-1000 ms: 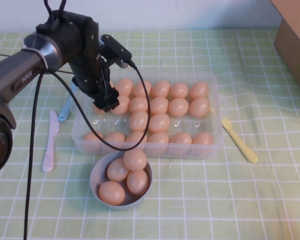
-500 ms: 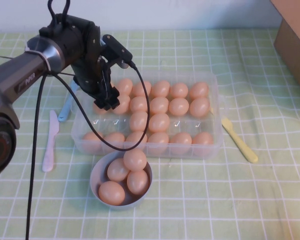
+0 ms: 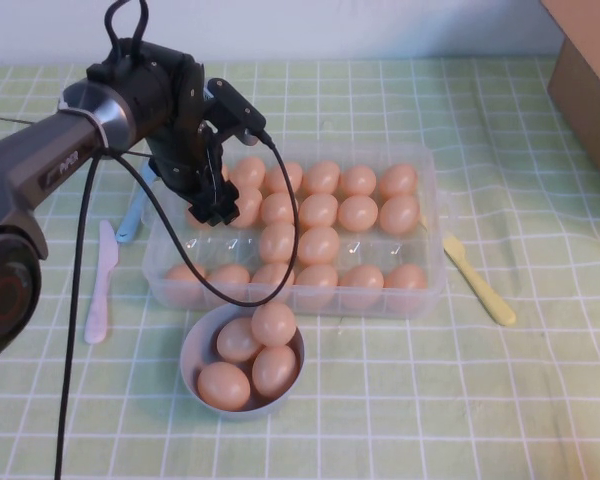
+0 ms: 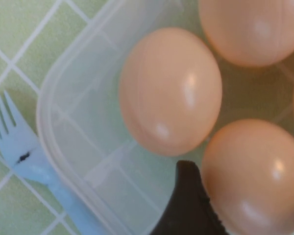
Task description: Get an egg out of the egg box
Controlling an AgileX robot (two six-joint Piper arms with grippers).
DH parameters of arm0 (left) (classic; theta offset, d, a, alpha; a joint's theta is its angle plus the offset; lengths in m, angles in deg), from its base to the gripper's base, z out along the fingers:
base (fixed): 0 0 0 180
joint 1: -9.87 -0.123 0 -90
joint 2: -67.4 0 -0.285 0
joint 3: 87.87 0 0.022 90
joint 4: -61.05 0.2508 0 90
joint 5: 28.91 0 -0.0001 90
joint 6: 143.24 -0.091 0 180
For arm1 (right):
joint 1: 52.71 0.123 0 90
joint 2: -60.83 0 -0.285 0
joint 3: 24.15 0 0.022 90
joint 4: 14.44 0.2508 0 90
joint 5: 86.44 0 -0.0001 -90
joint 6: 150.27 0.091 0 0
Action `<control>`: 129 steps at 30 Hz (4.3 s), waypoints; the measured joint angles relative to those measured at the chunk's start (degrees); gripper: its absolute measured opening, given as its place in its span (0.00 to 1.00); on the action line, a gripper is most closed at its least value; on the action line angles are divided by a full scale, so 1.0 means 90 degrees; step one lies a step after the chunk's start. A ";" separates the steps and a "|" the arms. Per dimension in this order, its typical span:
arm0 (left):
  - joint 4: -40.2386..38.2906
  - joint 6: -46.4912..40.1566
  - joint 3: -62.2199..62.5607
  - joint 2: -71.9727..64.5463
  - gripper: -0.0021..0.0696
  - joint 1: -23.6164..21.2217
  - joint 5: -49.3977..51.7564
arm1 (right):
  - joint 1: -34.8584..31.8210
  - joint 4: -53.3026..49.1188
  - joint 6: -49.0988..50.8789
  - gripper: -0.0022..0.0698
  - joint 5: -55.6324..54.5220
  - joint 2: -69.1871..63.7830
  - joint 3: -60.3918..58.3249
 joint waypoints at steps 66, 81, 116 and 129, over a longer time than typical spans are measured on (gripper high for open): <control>-0.1329 0.1779 -0.4776 0.4121 0.55 0.1127 0.0144 | 0.0000 0.0000 0.0000 0.01 0.0000 0.0000 0.0000; -0.1285 0.2049 -0.4790 0.3662 0.55 0.1127 0.0027 | 0.0000 0.0000 0.0000 0.01 0.0000 0.0000 0.0000; -0.0947 0.2282 -0.4935 0.5555 0.66 0.1127 -0.0376 | 0.0000 0.0000 0.0000 0.01 0.0000 0.0000 0.0000; -0.0947 0.2282 -0.7280 0.8535 0.04 0.1127 -0.2204 | 0.0000 0.0000 0.0000 0.01 0.0000 0.0000 0.0000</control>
